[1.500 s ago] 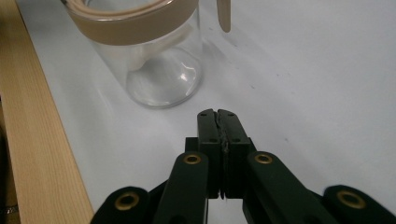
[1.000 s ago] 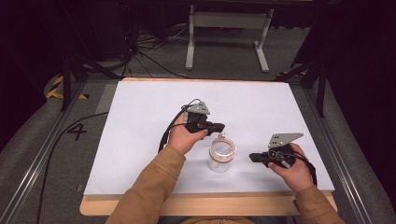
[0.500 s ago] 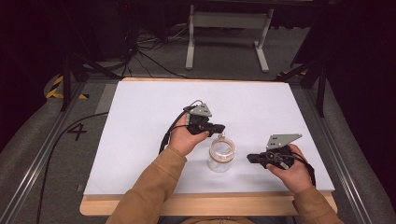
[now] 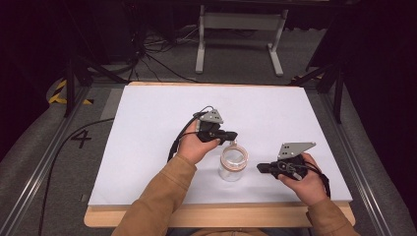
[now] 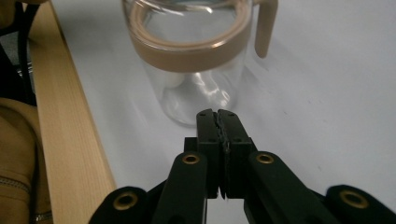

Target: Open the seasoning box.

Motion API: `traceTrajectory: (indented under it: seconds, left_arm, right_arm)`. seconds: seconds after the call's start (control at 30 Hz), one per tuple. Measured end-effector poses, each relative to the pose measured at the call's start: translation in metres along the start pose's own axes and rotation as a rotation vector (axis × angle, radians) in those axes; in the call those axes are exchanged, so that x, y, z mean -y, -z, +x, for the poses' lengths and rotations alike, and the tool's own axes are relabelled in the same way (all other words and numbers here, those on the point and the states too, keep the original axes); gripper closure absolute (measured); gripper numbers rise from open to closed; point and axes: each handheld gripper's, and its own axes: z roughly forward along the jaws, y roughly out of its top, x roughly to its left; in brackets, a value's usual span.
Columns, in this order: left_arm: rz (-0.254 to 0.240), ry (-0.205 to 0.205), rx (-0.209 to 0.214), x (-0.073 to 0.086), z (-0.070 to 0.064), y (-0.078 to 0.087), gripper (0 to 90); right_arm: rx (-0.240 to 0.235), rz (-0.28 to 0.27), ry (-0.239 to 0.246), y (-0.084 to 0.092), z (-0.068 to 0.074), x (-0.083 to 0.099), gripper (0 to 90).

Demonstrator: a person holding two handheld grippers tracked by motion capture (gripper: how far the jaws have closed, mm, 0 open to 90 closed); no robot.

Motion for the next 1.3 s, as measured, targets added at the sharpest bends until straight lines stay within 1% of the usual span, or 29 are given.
traceTrajectory:
  seconds: [0.1,0.13,0.17,0.23,0.27,0.3,0.4,0.47,0.6,0.7,0.8,0.9,0.93,0.97,1.3]
  left_arm:
    - [-0.01,-0.004,0.004,0.001,0.001,-0.001,89.9]
    - [-0.009,0.006,0.004,0.002,0.001,-0.002,89.9]
    - [-0.001,-0.001,0.001,0.002,0.002,-0.002,89.9]
    - [-0.004,-0.004,-0.003,0.002,0.002,-0.003,89.9]
    - [0.015,-0.014,-0.013,0.002,0.002,-0.003,90.0]
    - [0.008,-0.01,-0.007,0.002,0.002,-0.003,90.0]
    - [0.007,-0.005,-0.001,0.003,0.002,-0.002,90.0]
    - [0.007,-0.004,-0.001,0.003,0.003,-0.002,90.0]
    - [0.006,0.002,0.003,0.003,0.003,-0.002,90.0]
    - [0.008,0.007,0.004,0.003,0.004,-0.002,90.0]
    - [0.006,0.007,0.006,0.003,0.004,-0.002,89.9]
    - [0.005,0.008,0.007,0.003,0.004,-0.002,89.9]
    - [0.0,0.009,0.006,0.003,0.004,-0.002,89.9]
    - [-0.002,0.011,0.009,0.004,0.004,-0.002,89.9]
    - [-0.003,0.011,0.009,0.003,0.004,-0.002,89.7]
  right_arm:
    - [-0.011,-0.015,0.02,0.0,0.009,-0.006,89.3]
    - [-0.014,-0.018,0.024,0.0,0.01,-0.007,89.3]
    - [-0.016,-0.02,0.03,-0.001,0.012,-0.009,89.3]
    - [-0.02,-0.022,0.03,-0.002,0.014,-0.01,89.3]
    - [-0.021,-0.026,0.032,-0.003,0.014,-0.01,89.3]
    - [-0.021,-0.034,0.03,-0.003,0.014,-0.01,89.4]
    - [-0.027,-0.065,0.026,-0.004,0.017,-0.013,89.6]
    - [-0.028,-0.097,0.025,-0.006,0.019,-0.016,89.8]
    - [-0.025,-0.134,0.029,-0.008,0.021,-0.019,89.8]
    - [-0.032,-0.18,0.015,-0.009,0.02,-0.021,90.0]
    - [-0.048,-0.228,0.019,-0.012,0.019,-0.022,90.0]
    - [-0.058,-0.245,0.013,-0.014,0.018,-0.022,90.0]
    - [-0.068,-0.268,0.008,-0.017,0.016,-0.021,90.0]
    - [-0.069,-0.276,0.008,-0.017,0.016,-0.02,90.0]
    - [-0.067,-0.284,0.002,-0.016,0.014,-0.019,90.0]
